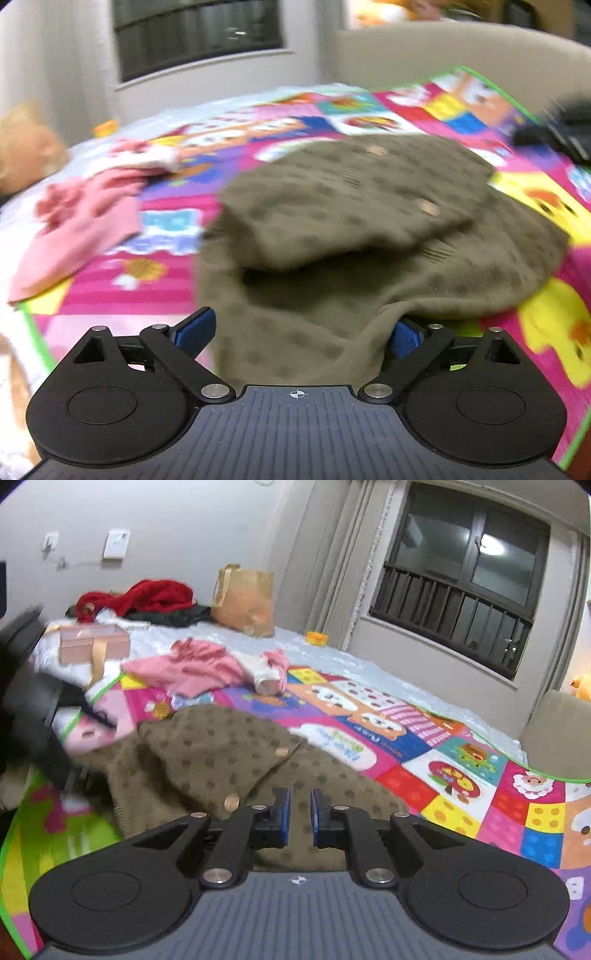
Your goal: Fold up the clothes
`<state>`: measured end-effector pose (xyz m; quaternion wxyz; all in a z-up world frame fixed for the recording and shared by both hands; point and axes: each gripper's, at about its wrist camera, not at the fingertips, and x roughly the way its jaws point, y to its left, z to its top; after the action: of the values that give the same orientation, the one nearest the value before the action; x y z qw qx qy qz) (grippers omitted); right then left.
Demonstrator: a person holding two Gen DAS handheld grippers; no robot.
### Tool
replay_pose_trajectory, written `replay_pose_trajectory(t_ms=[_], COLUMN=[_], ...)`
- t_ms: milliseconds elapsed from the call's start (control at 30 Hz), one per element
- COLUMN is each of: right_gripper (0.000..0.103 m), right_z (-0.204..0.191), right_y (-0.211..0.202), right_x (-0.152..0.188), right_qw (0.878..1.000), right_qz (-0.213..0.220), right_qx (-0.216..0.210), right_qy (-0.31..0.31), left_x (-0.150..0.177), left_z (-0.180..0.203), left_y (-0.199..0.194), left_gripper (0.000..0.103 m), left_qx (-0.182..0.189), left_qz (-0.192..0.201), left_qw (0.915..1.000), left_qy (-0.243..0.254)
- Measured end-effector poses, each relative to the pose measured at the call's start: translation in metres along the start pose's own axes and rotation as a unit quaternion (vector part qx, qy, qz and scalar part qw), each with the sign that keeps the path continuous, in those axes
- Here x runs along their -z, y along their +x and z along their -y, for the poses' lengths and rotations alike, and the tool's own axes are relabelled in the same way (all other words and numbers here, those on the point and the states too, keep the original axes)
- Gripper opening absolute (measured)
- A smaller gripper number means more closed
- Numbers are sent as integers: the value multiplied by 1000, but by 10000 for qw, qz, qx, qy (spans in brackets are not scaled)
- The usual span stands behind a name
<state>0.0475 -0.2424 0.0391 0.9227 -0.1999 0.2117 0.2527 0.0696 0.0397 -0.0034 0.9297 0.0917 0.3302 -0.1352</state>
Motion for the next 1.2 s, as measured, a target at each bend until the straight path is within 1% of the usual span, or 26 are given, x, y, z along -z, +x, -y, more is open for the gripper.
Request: replay_pose_trajectory(t_ms=[33, 67, 100, 133, 167, 233, 267, 367, 400, 467, 533, 567, 633, 733, 800, 900, 1033, 1100, 1133, 1167, 1200], right_gripper=[25, 37, 42, 50, 55, 59, 64, 73, 75, 86, 86, 81, 76, 75, 75, 75, 75, 66, 57, 56, 56], right_z=[-2, -3, -4, -5, -5, -6, -6, -9, -10, -11, 0, 6, 19, 38, 51, 39, 22, 27, 34, 41, 48], right_y=[-1, -2, -4, -6, -8, -14, -17, -22, -22, -19, -17, -16, -15, -13, -12, -4, 4, 2, 0, -3, -8], right_x=[7, 16, 26, 36, 46, 67, 77, 102, 107, 113, 107, 103, 95, 83, 76, 86, 97, 89, 83, 76, 70], right_qw=[9999, 9997, 9993, 9988, 9981, 9961, 9950, 9919, 9917, 9919, 9925, 9924, 9913, 9876, 9837, 9849, 9845, 9813, 9784, 9751, 9735], right_qz=[-101, -199, -301, -403, -517, -759, -886, -1116, -1104, -991, -860, -796, -666, -470, -338, -547, -573, -429, -332, -234, -137], right_qx=[-31, -20, 6, 31, 77, 187, 211, 367, 454, 668, 851, 937, 1109, 1365, 1533, 1536, 1588, 1797, 1972, 2146, 2228], right_qy=[-53, -123, -202, -282, -330, -402, -407, -482, -486, -422, -174, -42, 221, 615, 877, 580, 472, 543, 525, 506, 499], left_x=[-1, -1, 0, 1, 5, 13, 17, 28, 32, 39, 36, 34, 28, 20, 20, 27, 39, 35, 27, 19, 11], left_z=[-8, -16, -22, -27, -28, -30, -31, -34, -35, -37, -36, -36, -37, -43, -47, -48, -41, -37, -38, -38, -39], left_y=[0, -1, -2, -2, -2, -2, -2, -1, -1, -1, -1, -1, -3, -12, -15, -11, 0, -1, -8, -14, -21], left_gripper=[98, 98, 98, 98, 98, 98, 99, 99, 99, 100, 100, 100, 100, 100, 101, 101, 101, 101, 101, 101, 101], left_qx=[-109, -233, -297, -341, -304, -230, -193, -81, -44, 19, -28, -52, -151, -320, -367, -342, -200, -298, -524, -751, -976], left_qz=[20, 26, 4, -21, -60, -136, -174, -288, -326, -394, -382, -376, -317, -156, -132, -267, -470, -440, -342, -244, -146], left_qw=[9999, 9996, 9994, 9991, 9990, 9988, 9985, 9974, 9969, 9959, 9961, 9962, 9967, 9969, 9964, 9959, 9958, 9971, 9977, 9969, 9947], left_qy=[-82, -147, -197, -249, -307, -422, -479, -652, -710, -812, -797, -790, -727, -704, -749, -796, -760, -536, -264, 8, 280])
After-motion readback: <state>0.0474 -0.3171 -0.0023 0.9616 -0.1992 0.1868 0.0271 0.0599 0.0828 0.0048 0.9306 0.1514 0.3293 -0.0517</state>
